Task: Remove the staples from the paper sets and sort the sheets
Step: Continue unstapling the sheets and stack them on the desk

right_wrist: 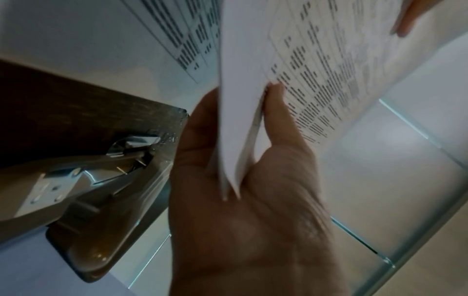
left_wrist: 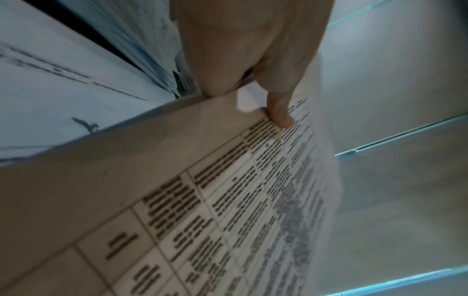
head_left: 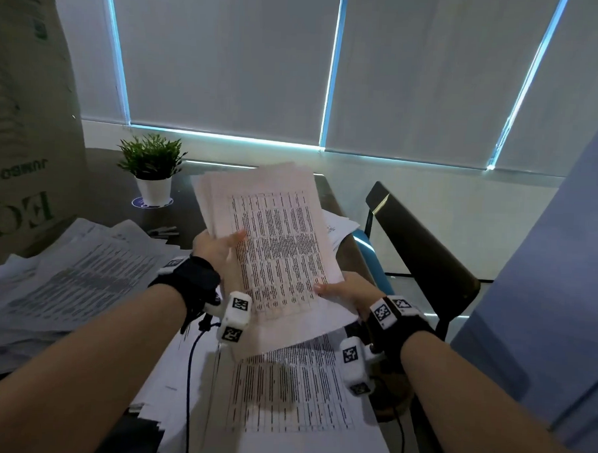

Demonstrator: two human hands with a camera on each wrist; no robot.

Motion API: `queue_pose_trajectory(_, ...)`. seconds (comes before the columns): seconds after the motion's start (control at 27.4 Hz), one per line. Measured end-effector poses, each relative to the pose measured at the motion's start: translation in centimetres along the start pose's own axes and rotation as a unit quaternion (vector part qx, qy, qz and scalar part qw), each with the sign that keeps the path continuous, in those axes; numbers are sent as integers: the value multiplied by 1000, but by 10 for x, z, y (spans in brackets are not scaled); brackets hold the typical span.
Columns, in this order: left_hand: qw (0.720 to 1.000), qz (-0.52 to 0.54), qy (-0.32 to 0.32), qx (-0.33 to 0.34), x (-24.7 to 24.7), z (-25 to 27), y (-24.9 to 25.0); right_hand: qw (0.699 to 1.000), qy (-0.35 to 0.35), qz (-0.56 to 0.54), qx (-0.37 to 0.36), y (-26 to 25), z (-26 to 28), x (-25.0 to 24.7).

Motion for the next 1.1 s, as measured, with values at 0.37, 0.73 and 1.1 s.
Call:
queue_pose_trajectory(0.37,904,-381,-143,-127,17,-40,-61,980,143,-137,3,-2,-65,-54)
queue_pose_trajectory(0.73,696,-650,-262,-156,33,-52,-76,936,110,-334,-24,-18,-160,-34)
queue_pose_trajectory(1.1,879,-440,-181,-15,23,-74,-41,973,105,-206,-14,-5,-149,-57)
Point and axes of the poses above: each hand's wrist, its own z-axis away from the middle knuckle, its own x-axis out of the palm, y = z × x, the point moved 6 cm from there along -z, towards the middle knuckle, and after that the axes turned 12 degrees about -y, right-handed, at the moved point
